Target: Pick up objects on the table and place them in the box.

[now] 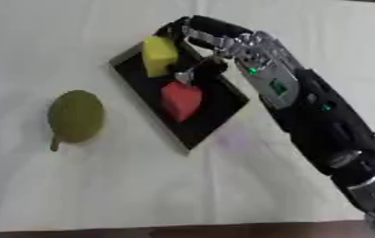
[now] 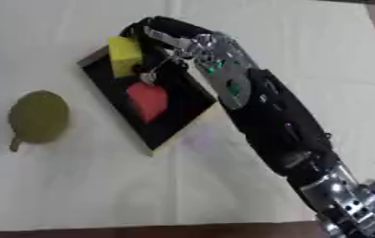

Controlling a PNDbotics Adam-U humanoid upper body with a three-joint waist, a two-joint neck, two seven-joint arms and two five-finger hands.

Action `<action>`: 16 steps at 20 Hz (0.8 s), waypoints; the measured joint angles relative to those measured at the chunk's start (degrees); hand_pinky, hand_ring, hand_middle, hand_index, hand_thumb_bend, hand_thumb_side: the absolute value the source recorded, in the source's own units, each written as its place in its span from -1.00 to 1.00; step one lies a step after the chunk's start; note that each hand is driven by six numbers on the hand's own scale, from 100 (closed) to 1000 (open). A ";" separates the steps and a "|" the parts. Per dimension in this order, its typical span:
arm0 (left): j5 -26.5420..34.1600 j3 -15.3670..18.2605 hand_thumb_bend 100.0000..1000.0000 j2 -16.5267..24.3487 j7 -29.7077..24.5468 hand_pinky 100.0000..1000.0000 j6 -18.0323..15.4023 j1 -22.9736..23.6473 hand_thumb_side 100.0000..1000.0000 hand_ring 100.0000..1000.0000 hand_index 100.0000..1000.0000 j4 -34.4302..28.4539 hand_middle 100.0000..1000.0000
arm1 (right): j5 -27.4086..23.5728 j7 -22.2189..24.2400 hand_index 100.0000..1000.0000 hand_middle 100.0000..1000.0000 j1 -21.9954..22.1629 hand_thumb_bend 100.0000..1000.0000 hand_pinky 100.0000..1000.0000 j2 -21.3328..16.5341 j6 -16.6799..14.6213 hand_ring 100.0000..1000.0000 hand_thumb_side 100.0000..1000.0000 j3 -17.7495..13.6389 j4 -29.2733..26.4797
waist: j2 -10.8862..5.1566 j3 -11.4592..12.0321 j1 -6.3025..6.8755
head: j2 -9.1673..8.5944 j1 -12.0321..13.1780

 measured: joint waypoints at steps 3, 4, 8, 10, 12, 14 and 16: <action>0.00 0.00 -1.00 0.00 -0.15 0.40 0.17 0.01 0.01 0.39 0.55 0.00 0.50 | 0.46 1.48 0.71 0.40 -0.15 -1.00 0.96 0.02 -1.97 0.75 -0.89 0.00 0.15 | 0.00 -0.03 -0.01 | 0.00 0.00; 0.00 0.00 -1.00 0.00 -0.18 0.40 0.21 0.01 0.01 0.39 0.55 0.00 0.50 | 0.46 2.10 0.70 0.42 -0.15 -1.00 0.99 0.02 -2.43 0.78 -0.75 -0.01 0.15 | 0.00 -0.07 -0.01 | 0.00 0.00; 0.00 0.00 -1.00 0.00 -0.37 0.40 0.45 0.03 0.02 0.39 0.56 0.00 0.50 | 0.32 3.04 0.71 0.50 0.29 -1.00 1.00 0.02 -2.40 0.82 -0.61 -0.01 -0.28 | 0.01 -0.23 -0.01 | 0.00 0.00; 0.00 0.00 -1.00 -0.01 -0.41 0.40 0.49 0.05 0.02 0.39 0.56 0.00 0.50 | -0.13 2.92 0.72 0.52 0.35 -1.00 1.00 0.02 -1.54 0.82 -0.64 0.03 -1.03 | 0.01 -0.27 -0.01 | 0.00 0.01; 0.01 0.00 -1.00 -0.01 -0.48 0.40 0.56 0.08 0.02 0.39 0.56 0.00 0.50 | -0.77 2.90 0.75 0.54 0.35 -1.00 1.00 0.01 -0.67 0.83 -0.71 0.06 -1.83 | 0.01 -0.33 -0.01 | 0.00 0.03; 0.01 0.00 -1.00 -0.01 -0.53 0.40 0.62 0.11 0.02 0.39 0.56 0.00 0.50 | -1.58 3.24 0.78 0.56 0.36 -1.00 1.00 -0.05 -0.13 0.84 -1.00 0.17 -2.63 | 0.01 -0.47 0.00 | 0.00 0.09; 0.03 0.00 -1.00 -0.01 -0.57 0.40 0.67 0.16 0.02 0.39 0.56 0.00 0.50 | -2.26 3.86 0.82 0.61 0.37 -1.00 1.00 -0.11 -0.02 0.87 -0.42 0.30 -3.29 | 0.01 -0.64 0.01 | 0.00 0.21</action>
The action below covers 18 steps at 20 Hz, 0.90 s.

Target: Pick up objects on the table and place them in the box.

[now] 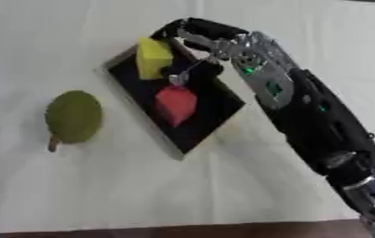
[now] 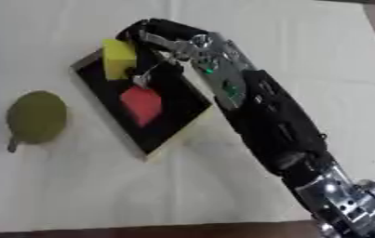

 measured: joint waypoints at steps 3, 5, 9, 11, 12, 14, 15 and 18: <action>0.03 0.00 -1.00 -0.01 -0.06 0.40 0.06 0.10 0.02 0.39 0.56 0.00 0.50 | -0.30 1.05 0.84 0.63 0.00 -1.00 1.00 -0.01 -1.17 0.89 -0.40 0.06 -0.83 | -0.02 -0.09 0.08 | 0.00 0.05; 0.07 0.00 -1.00 -0.02 -0.06 0.40 0.06 0.11 0.01 0.39 0.56 0.00 0.50 | 0.15 1.57 0.81 0.62 0.00 -0.94 1.00 -0.01 -1.89 0.90 -1.00 0.06 -0.95 | -0.05 -0.10 0.27 | 0.00 0.05; 0.17 0.00 -1.00 -0.03 -0.06 0.40 0.07 0.18 -0.01 0.39 0.56 0.00 0.50 | 0.90 1.45 0.74 0.58 0.14 -1.00 1.00 -0.01 -0.75 0.87 -0.52 -0.07 -0.81 | -0.11 -0.11 0.35 | 0.00 0.05; 0.20 0.00 -1.00 -0.04 -0.06 0.40 0.10 0.25 -0.03 0.39 0.56 0.00 0.50 | 0.90 0.89 0.73 0.58 0.15 -1.00 1.00 -0.01 0.67 0.86 -0.49 -0.21 -0.75 | -0.13 -0.14 0.35 | 0.00 0.05; 0.21 0.00 -1.00 -0.04 -0.08 0.40 0.11 0.25 -0.03 0.39 0.56 0.00 0.50 | 0.88 0.63 0.73 0.58 0.15 -1.00 1.00 -0.01 1.38 0.86 -0.48 -0.24 -0.75 | -0.15 -0.14 0.35 | 0.00 0.05; 0.24 0.00 -1.00 -0.04 -0.13 0.40 0.16 0.25 -0.03 0.39 0.56 0.00 0.50 | 0.81 0.14 0.74 0.59 0.15 -1.00 1.00 0.00 2.63 0.86 -0.47 -0.24 -0.75 | -0.17 -0.13 0.35 | 0.00 0.05; 0.27 0.00 -1.00 -0.04 -0.14 0.40 0.18 0.25 -0.03 0.39 0.56 0.00 0.50 | 0.76 -0.07 0.75 0.61 0.15 -1.00 1.00 0.00 3.11 0.88 -0.46 -0.24 -0.75 | -0.17 -0.13 0.35 | 0.00 0.05; 0.40 0.00 -1.00 -0.04 -0.17 0.40 0.21 0.27 -0.02 0.39 0.56 0.00 0.50 | 0.78 -0.33 0.84 0.70 0.15 -1.00 1.00 0.00 3.60 0.96 -0.45 -0.21 -0.76 | -0.21 -0.13 0.35 | 0.00 0.05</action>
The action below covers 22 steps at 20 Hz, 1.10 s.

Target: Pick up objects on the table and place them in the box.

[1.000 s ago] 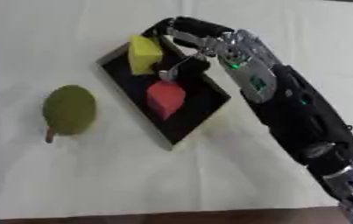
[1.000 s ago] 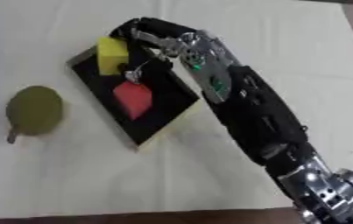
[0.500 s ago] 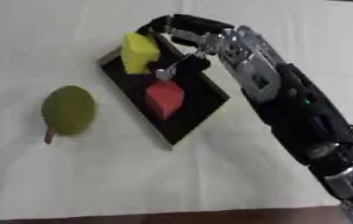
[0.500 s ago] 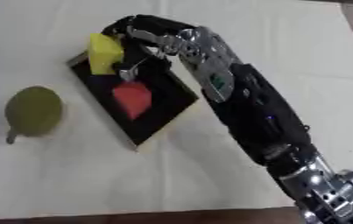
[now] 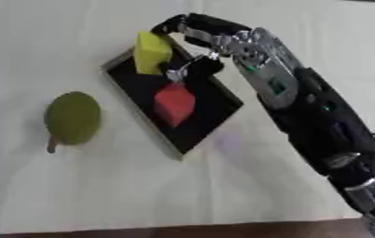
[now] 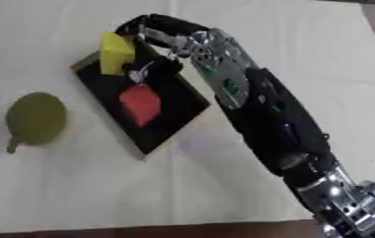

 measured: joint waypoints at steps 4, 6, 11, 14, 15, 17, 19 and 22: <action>0.03 0.00 -1.00 -0.01 -0.11 0.40 0.11 0.02 -0.02 0.40 0.56 0.00 0.50 | 1.28 0.39 1.00 0.98 0.29 -0.93 1.00 0.00 -2.45 1.00 -0.52 0.21 0.00 | -0.10 -0.02 0.00 | 0.00 0.03; 0.03 0.00 -1.00 -0.01 -0.11 0.40 0.20 0.05 -0.02 0.40 0.56 0.00 0.50 | 1.90 0.88 1.00 1.00 0.33 -1.00 1.00 0.02 -4.07 1.00 -0.60 0.24 0.00 | -0.16 -0.08 0.00 | 0.00 0.04; 0.04 0.00 -1.00 -0.01 -0.19 0.40 0.50 0.08 -0.01 0.40 0.57 0.00 0.51 | 1.56 1.65 1.00 1.00 0.47 -1.00 1.00 0.09 -6.56 1.00 -0.71 -0.10 0.85 | -0.17 -0.19 0.00 | 0.00 0.17; 0.04 0.00 -1.00 -0.02 -0.20 0.40 0.65 0.10 -0.01 0.40 0.57 0.00 0.51 | 0.95 1.34 1.00 1.00 0.77 -1.00 1.00 0.12 -7.12 1.00 -0.82 -0.47 1.99 | -0.17 -0.20 0.00 | 0.00 0.19; 0.04 0.00 -1.00 -0.02 -0.23 0.40 0.69 0.10 -0.01 0.40 0.57 0.00 0.51 | 0.80 1.26 1.00 1.00 0.77 -1.00 1.00 0.14 -7.26 1.00 -0.79 -0.49 2.22 | -0.17 -0.20 0.00 | 0.00 0.20; 0.04 0.00 -1.00 -0.02 -0.27 0.40 0.74 0.10 -0.02 0.40 0.57 0.00 0.51 | 0.62 1.13 1.00 1.00 0.77 -1.00 1.00 0.27 -7.49 1.00 -0.65 -0.49 2.54 | -0.17 -0.21 0.00 | 0.00 0.21; 0.04 0.01 -1.00 -0.02 -0.34 0.40 0.82 0.10 -0.01 0.40 0.57 0.00 0.51 | 0.57 1.08 1.00 1.00 0.77 -1.00 1.00 0.45 -7.35 1.00 -0.67 -0.54 2.84 | -0.17 -0.22 0.00 | 0.00 0.21; 0.04 0.01 -1.00 -0.02 -0.39 0.40 0.87 0.11 -0.01 0.40 0.57 0.00 0.51 | -0.13 0.73 1.00 1.00 0.77 -1.00 1.00 0.51 -6.58 1.00 -0.81 -0.83 2.82 | -0.17 -0.23 0.00 | 0.00 0.24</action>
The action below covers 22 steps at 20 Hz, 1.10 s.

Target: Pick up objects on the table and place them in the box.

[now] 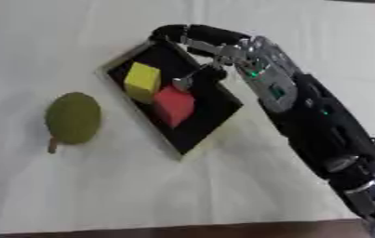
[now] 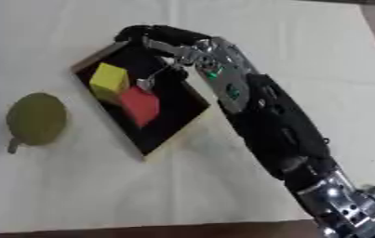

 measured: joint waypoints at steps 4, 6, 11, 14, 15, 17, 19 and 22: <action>0.00 0.01 -1.00 0.00 0.07 0.40 0.08 0.03 0.00 0.40 0.57 0.00 0.51 | -3.05 -0.22 1.00 1.00 0.07 -1.00 1.00 -0.24 1.76 1.00 -0.99 -0.80 -2.08 | 0.00 -0.11 0.00 | 0.01 0.13; 0.00 0.01 -1.00 0.00 0.13 0.40 0.14 0.10 0.00 0.40 0.57 0.00 0.51 | -5.50 -0.06 1.00 1.00 0.07 -1.00 1.00 -1.26 2.87 1.00 -0.94 -1.36 -4.61 | -0.09 -0.31 0.00 | 0.02 0.34; -0.02 0.03 -1.00 0.00 0.26 0.40 0.25 0.37 0.01 0.40 0.57 0.00 0.51 | -12.76 -0.20 0.89 0.80 0.51 -1.00 1.00 -5.21 5.80 0.97 -0.25 -3.22 -12.09 | -0.53 -0.69 0.01 | 0.05 1.03; -0.02 0.03 -1.00 0.00 0.35 0.40 0.34 0.48 0.01 0.40 0.57 0.00 0.51 | -17.56 -0.45 0.84 0.76 0.27 -1.00 1.00 -6.40 7.79 0.97 -0.22 -4.60 -15.13 | -0.75 -1.02 0.30 | 0.11 1.57; -0.02 0.03 -1.00 0.00 0.38 0.40 0.37 0.48 0.01 0.40 0.57 0.00 0.51 | -19.12 -0.34 0.82 0.74 0.11 -1.00 1.00 -6.73 8.29 0.97 -0.23 -4.94 -15.90 | -0.83 -1.14 0.38 | 0.22 1.74; -0.02 0.03 -1.00 0.00 0.42 0.40 0.41 0.48 0.01 0.40 0.57 0.00 0.51 | -22.02 -0.09 0.82 0.74 -0.02 -1.00 1.00 -7.62 8.96 0.97 -0.23 -5.62 -17.34 | -0.92 -1.35 0.45 | 0.51 2.11; -0.04 0.03 -1.00 0.00 0.46 0.40 0.45 0.49 0.00 0.41 0.57 0.00 0.51 | -24.60 -0.15 0.81 0.72 -0.01 -1.00 1.00 -8.78 9.29 0.97 -0.28 -6.20 -18.75 | -0.94 -1.62 0.61 | 0.55 2.48; -0.13 0.03 -1.00 0.02 0.49 0.40 0.43 0.48 -0.01 0.41 0.57 0.00 0.51 | -29.43 -0.96 0.76 0.67 0.76 -1.00 1.00 -11.49 9.58 0.95 -0.26 -7.26 -21.46 | -1.19 -1.93 0.84 | 0.59 3.14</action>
